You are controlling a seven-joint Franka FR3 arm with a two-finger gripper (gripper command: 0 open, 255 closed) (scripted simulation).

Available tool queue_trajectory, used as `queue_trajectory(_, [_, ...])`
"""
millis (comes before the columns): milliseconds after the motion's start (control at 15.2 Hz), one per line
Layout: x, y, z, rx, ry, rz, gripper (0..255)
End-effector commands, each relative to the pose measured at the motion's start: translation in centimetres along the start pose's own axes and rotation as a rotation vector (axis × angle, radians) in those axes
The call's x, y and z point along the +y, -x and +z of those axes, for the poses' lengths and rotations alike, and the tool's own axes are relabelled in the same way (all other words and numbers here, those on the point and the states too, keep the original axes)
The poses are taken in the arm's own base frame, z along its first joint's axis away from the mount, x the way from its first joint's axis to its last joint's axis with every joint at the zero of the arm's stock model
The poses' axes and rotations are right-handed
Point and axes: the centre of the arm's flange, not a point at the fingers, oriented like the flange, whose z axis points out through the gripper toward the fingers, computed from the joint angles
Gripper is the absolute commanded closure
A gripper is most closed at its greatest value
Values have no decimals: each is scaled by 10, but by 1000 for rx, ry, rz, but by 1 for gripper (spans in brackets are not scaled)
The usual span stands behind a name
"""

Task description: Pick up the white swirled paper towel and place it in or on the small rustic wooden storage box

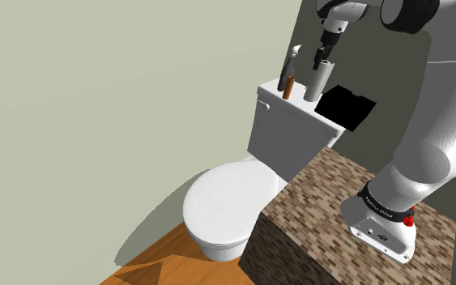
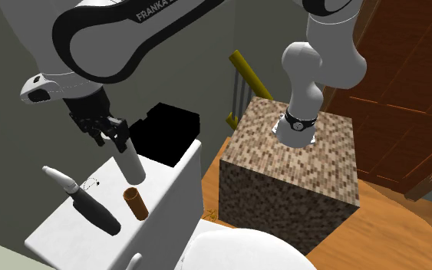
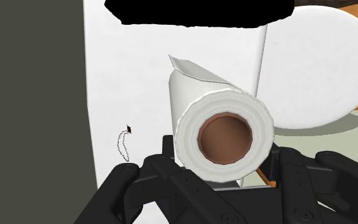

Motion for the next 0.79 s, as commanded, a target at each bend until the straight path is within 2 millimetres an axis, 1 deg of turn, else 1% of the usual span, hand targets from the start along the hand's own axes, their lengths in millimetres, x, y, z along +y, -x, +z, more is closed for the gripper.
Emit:
queue_trajectory(0, [0, 0, 0, 0, 0, 0, 255])
queue_trajectory(264, [0, 0, 0, 0, 0, 0, 255])
queue_trajectory(726, [0, 0, -37, 0, 0, 0, 255])
